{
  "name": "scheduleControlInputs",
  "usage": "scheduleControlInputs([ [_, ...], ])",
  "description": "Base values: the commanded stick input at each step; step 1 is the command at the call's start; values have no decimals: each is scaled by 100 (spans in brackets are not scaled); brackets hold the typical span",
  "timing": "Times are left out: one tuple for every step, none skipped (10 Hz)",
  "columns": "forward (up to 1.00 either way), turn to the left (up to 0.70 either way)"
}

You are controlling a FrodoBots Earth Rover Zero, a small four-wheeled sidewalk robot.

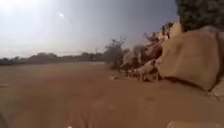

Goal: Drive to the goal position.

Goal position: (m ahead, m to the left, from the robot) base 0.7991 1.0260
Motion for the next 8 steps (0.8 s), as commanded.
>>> scheduleControlInputs([
  [45, -27],
  [45, -27],
  [45, -27],
  [45, -27],
  [45, -27],
  [45, -27],
  [45, -27],
  [45, -27],
])
